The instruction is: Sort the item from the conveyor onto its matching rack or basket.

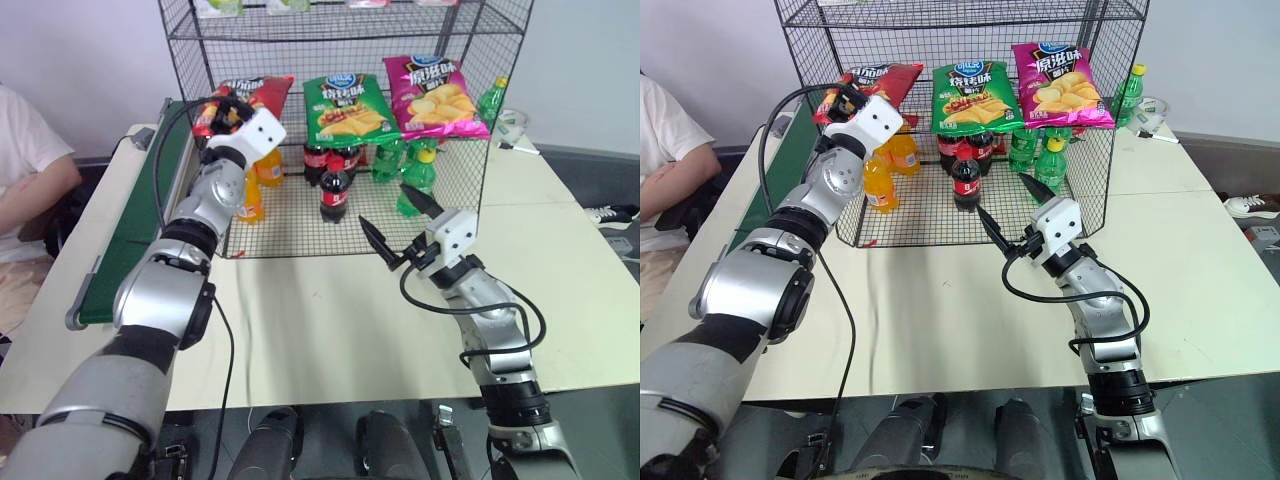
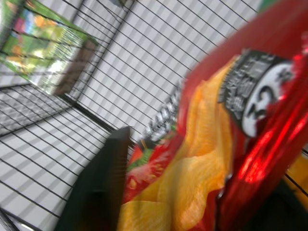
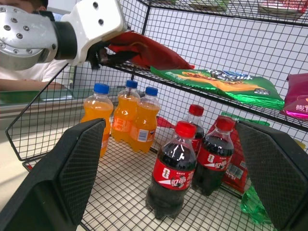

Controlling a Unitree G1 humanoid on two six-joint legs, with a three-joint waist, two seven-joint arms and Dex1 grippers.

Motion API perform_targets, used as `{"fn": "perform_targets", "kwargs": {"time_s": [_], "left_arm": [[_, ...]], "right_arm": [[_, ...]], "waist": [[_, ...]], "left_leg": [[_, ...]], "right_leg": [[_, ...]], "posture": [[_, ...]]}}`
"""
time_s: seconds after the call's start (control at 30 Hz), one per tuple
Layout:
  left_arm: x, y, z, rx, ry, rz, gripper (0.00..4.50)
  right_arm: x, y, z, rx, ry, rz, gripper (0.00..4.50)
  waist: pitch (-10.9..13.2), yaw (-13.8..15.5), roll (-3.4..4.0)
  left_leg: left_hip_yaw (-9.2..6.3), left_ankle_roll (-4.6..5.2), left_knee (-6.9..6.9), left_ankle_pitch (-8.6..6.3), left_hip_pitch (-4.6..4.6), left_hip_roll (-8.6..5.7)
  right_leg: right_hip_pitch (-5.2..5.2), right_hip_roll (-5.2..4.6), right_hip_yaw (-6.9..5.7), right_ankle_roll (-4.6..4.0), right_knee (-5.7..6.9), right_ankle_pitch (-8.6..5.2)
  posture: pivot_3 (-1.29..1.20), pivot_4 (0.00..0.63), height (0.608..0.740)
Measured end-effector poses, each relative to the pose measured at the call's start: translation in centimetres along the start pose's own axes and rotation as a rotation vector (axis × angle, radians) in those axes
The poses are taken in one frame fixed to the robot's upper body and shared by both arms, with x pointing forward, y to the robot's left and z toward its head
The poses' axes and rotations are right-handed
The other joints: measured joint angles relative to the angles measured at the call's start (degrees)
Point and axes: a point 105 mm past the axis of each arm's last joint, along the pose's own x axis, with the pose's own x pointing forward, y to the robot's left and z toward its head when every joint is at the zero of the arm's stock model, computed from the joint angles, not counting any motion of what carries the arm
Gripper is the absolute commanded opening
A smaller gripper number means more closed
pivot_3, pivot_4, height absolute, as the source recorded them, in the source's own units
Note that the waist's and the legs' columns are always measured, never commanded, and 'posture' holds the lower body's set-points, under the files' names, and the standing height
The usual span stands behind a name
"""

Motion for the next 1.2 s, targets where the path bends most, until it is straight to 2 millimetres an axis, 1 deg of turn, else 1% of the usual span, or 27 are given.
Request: {"fn": "perform_targets", "kwargs": {"time_s": [0.07, 0.13, 0.23, 0.37, 0.53, 0.63, 0.7, 0.77, 0.8, 0.87, 0.93, 0.97, 1.03, 1.07, 1.1, 1.13, 1.2], "left_arm": [[0.0, 0.4, 0.2, 0.003, -0.026, 0.005, 4.46], [-0.4, 0.1, 0.2, 0.002, -0.052, -0.014, 4.46], [-1.0, 0.1, 0.1, 0.000, -0.097, -0.015, 4.46], [-2.7, 0.5, -0.5, 0.020, -0.155, -0.013, 4.46], [-5.2, 0.3, -0.9, 0.052, -0.189, -0.064, 4.46], [-6.9, 0.2, -0.5, 0.046, -0.211, -0.104, 4.46], [-8.0, 0.5, 0.2, -0.004, -0.235, -0.126, 4.46], [-9.9, 1.0, 0.7, -0.094, -0.265, -0.164, 4.46], [-10.5, 1.1, 0.6, -0.127, -0.267, -0.172, 4.46], [-12.5, 0.8, 0.2, -0.242, -0.256, -0.248, 4.46], [-16.2, -0.3, -1.1, -0.453, -0.190, -0.428, 4.46], [-17.5, -0.9, -1.8, -0.521, -0.151, -0.491, 4.46], [-20.7, -1.6, -4.0, -0.715, 0.012, -0.599, 4.46], [-21.8, -1.4, -5.4, -0.753, 0.091, -0.618, 4.46], [-22.6, -1.0, -6.4, -0.768, 0.148, -0.616, 4.46], [-23.4, 0.0, -7.3, -0.768, 0.195, -0.608, 4.46], [-24.2, 1.5, -7.8, -0.768, 0.214, -0.599, 4.46]], "right_arm": [[0.0, 0.1, 0.0, 0.001, 0.000, 0.003, 4.50], [0.0, 0.1, 0.0, 0.003, 0.003, 0.007, 4.50], [0.0, 0.2, 0.0, 0.007, 0.009, 0.014, 4.50], [0.0, 0.4, 0.1, 0.007, 0.007, 0.029, 4.50], [0.1, 0.5, 0.2, 0.013, 0.001, 0.044, 4.50], [0.3, 0.6, 0.2, 0.012, -0.003, 0.053, 4.50], [0.5, 0.6, 0.3, 0.010, -0.008, 0.058, 4.50], [0.5, 0.5, 0.3, 0.008, -0.006, 0.062, 4.50], [0.5, 0.6, 0.3, 0.008, -0.006, 0.063, 4.50], [0.3, 0.5, 0.3, 0.006, -0.002, 0.067, 4.50], [0.2, 0.2, 0.3, -0.003, 0.003, 0.069, 4.50], [-0.1, -0.3, 0.3, -0.013, 0.009, 0.060, 4.50], [-0.6, -1.1, 0.3, -0.039, 0.026, 0.069, 4.50], [-1.1, -1.7, 0.3, -0.054, 0.041, 0.071, 4.50], [-1.5, -2.1, 0.2, -0.067, 0.053, 0.071, 4.50], [-2.0, -2.6, 0.3, -0.080, 0.065, 0.076, 4.50], [-2.9, -3.4, 0.4, -0.092, 0.082, 0.080, 4.50]], "waist": [[-0.01, 0.01, -0.01], [-0.01, -0.04, -0.01], [-0.01, -0.12, 0.00], [-0.02, -0.24, 0.02], [-0.02, -0.25, 0.02], [-0.02, -0.19, 0.03], [-0.02, -0.20, 0.03], [-0.04, -0.31, 0.06], [-0.04, -0.31, 0.06], [-0.05, -0.48, 0.09], [-0.06, -0.84, 0.16], [-0.05, -0.84, 0.18], [-0.04, -0.55, 0.19], [-0.03, -0.33, 0.19], [-0.03, -0.01, 0.19], [-0.03, 0.18, 0.18], [-0.03, 0.43, 0.18]], "left_leg": [[0.00, 0.00, 0.02, 0.00, 0.01, 0.00], [0.00, 0.00, 0.02, 0.00, 0.01, 0.00], [0.00, 0.00, 0.02, 0.00, 0.01, 0.00], [0.00, 0.00, 0.00, 0.00, 0.01, 0.02], [0.01, 0.00, 0.00, 0.00, 0.00, 0.02], [0.01, 0.00, 0.00, 0.00, 0.00, 0.03], [0.01, 0.00, 0.00, 0.00, 0.00, 0.04], [0.02, 0.00, -0.03, 0.00, 0.01, 0.05], [0.02, -0.01, -0.05, 0.00, 0.01, 0.06], [0.03, -0.01, -0.06, 0.00, 0.03, 0.10], [0.07, 0.00, -0.12, 0.00, 0.05, 0.12], [0.08, 0.00, -0.13, 0.00, 0.05, 0.12], [0.05, 0.01, -0.12, -0.01, 0.06, 0.15], [0.04, 0.01, -0.12, -0.01, 0.07, 0.15], [0.02, 0.01, -0.12, -0.01, 0.06, 0.14], [0.02, 0.01, -0.11, -0.02, 0.08, 0.14], [0.03, 0.02, -0.09, -0.03, 0.09, 0.12]], "right_leg": [[0.02, 0.00, 0.00, 0.00, 0.00, 0.00], [0.02, 0.00, 0.00, 0.00, 0.00, 0.00], [0.00, 0.00, 0.02, 0.00, 0.02, 0.00], [-0.03, 0.01, 0.04, 0.00, 0.03, 0.00], [-0.06, 0.01, 0.07, -0.01, 0.03, 0.01], [-0.09, 0.02, 0.09, -0.03, 0.04, 0.01], [-0.07, 0.01, 0.10, -0.03, 0.03, 0.01], [-0.09, 0.00, 0.13, -0.04, 0.02, 0.01], [-0.10, 0.01, 0.13, -0.04, 0.01, 0.01], [-0.10, 0.01, 0.16, -0.05, 0.01, 0.01], [-0.11, -0.03, 0.25, -0.07, -0.01, 0.00], [-0.11, -0.03, 0.27, -0.08, -0.02, 0.00], [-0.09, -0.02, 0.29, -0.10, -0.03, 0.00], [-0.08, -0.01, 0.29, -0.11, -0.03, 0.00], [-0.09, 0.02, 0.26, -0.12, -0.03, 0.00], [-0.06, 0.00, 0.23, -0.12, -0.04, 0.00], [-0.02, -0.11, 0.22, -0.24, -0.12, -0.07]], "posture": [[0.00, 0.150, 0.740], [0.00, 0.150, 0.740], [0.00, 0.150, 0.740], [0.00, 0.150, 0.740], [0.00, 0.150, 0.740], [0.00, 0.150, 0.740], [0.00, 0.150, 0.740], [0.00, 0.150, 0.740], [0.00, 0.150, 0.740], [0.00, 0.150, 0.740], [0.00, 0.150, 0.740], [0.00, 0.150, 0.740], [0.00, 0.150, 0.740], [0.00, 0.150, 0.740], [0.00, 0.150, 0.740], [0.00, 0.150, 0.740], [0.00, 0.150, 0.740]]}}
